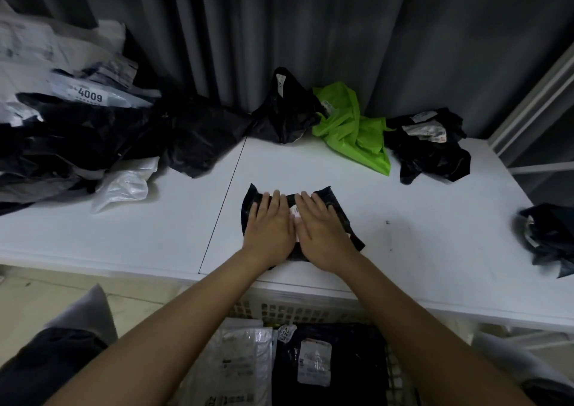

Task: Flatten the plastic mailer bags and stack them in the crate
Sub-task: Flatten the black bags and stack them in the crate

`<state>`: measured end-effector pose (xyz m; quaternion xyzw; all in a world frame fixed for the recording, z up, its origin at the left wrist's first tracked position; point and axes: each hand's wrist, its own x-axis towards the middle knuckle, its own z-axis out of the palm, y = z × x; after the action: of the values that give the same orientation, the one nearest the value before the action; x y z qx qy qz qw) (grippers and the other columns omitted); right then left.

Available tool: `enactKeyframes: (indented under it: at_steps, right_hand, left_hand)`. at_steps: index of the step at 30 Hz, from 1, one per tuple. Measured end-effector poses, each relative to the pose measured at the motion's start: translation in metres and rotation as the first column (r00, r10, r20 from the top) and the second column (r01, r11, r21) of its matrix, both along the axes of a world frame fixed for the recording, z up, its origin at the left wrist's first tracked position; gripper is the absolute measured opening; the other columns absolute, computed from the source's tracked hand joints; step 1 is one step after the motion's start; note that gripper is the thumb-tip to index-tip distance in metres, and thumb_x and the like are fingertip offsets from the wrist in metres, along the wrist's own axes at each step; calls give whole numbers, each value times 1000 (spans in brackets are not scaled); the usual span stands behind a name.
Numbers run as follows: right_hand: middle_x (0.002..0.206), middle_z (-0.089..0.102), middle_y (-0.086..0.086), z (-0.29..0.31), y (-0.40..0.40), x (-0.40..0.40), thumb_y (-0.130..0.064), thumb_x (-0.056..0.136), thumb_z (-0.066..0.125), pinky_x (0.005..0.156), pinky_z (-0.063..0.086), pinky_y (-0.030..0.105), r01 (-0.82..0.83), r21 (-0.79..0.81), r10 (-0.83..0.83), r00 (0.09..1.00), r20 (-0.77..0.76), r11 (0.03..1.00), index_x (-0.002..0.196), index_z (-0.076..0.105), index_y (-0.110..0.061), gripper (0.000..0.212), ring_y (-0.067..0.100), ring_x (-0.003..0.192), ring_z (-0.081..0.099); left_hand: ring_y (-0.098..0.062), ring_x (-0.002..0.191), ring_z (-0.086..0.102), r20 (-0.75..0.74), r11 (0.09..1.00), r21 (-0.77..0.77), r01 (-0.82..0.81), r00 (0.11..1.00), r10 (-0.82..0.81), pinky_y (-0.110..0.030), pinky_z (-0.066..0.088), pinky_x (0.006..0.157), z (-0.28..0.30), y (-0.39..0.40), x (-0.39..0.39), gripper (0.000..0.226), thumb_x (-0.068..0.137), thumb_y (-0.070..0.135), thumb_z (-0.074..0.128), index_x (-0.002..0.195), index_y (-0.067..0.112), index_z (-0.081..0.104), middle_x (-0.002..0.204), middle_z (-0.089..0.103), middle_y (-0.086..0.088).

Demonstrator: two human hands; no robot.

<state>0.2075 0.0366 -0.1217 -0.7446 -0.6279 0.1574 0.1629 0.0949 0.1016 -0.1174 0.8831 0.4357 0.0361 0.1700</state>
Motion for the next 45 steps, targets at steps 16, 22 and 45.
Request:
enactKeyframes:
  at_steps: [16,22,45]
  right_hand:
    - [160,-14,-1,-35,-3,-11,-51,78,-16,119,-10,41,0,-38,7,983,181,999,153,-4,-19,83,17,146,-17]
    - [160,-17,-1,-40,-3,-10,-53,74,-20,117,-14,43,19,-94,2,976,217,995,153,-7,-22,85,18,145,-21]
    - [159,-19,0,-27,-16,-6,-69,92,17,114,-3,56,210,-318,-145,966,216,924,150,-8,-40,70,35,143,-20]
  left_hand:
    - [-20,147,-12,-49,999,17,-50,997,51,-42,-7,117,-40,-3,-14,56,102,36,9,153,16,-5,160,-9,-4]
    - [-21,147,-14,-88,998,36,-60,994,63,-42,-8,117,-45,-5,-13,62,94,40,0,152,18,-8,160,-13,-5]
    - [-22,147,-14,-137,997,31,-70,988,73,-45,-7,118,-50,1,-14,62,99,45,7,152,16,-9,160,-11,-4]
